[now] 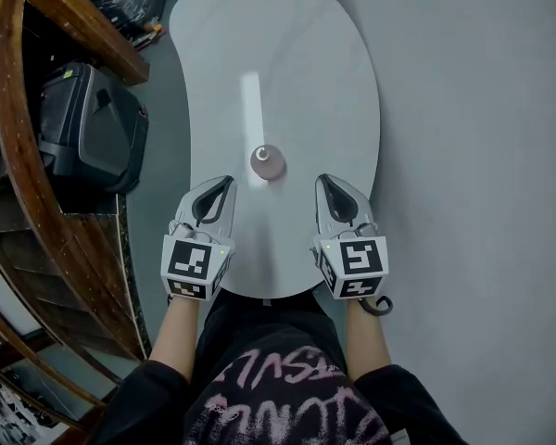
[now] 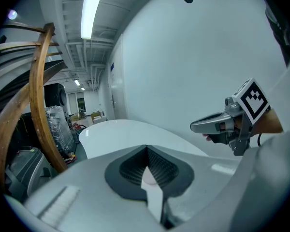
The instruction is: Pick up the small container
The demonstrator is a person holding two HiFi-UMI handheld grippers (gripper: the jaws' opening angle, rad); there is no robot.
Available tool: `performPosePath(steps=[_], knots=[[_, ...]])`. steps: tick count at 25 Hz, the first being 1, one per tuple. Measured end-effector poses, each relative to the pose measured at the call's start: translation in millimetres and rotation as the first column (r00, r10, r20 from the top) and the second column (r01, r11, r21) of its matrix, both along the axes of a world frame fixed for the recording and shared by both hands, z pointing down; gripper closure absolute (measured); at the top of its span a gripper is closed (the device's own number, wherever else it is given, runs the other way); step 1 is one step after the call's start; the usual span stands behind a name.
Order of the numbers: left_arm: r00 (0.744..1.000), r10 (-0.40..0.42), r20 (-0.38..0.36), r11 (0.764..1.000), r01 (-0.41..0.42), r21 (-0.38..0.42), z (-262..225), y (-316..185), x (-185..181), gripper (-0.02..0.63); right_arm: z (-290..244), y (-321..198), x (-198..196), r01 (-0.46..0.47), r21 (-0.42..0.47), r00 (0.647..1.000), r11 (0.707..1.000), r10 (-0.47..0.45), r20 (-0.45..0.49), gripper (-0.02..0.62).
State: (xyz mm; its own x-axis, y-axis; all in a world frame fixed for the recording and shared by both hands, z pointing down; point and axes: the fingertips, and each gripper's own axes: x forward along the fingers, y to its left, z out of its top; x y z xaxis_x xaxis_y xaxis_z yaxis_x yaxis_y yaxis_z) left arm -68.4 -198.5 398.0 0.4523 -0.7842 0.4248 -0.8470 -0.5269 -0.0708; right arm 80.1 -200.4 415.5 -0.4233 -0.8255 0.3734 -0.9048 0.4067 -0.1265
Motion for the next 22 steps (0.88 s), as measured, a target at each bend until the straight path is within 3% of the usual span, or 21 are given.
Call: performPosePath(steps=[22], knots=[[0.997,-0.006,-0.078,1.000,0.006,0.007,0,-29,-20,0.606,1,-18,-15,-0.033,-0.003,0.999,0.999,0.033,-0.043,0.585]])
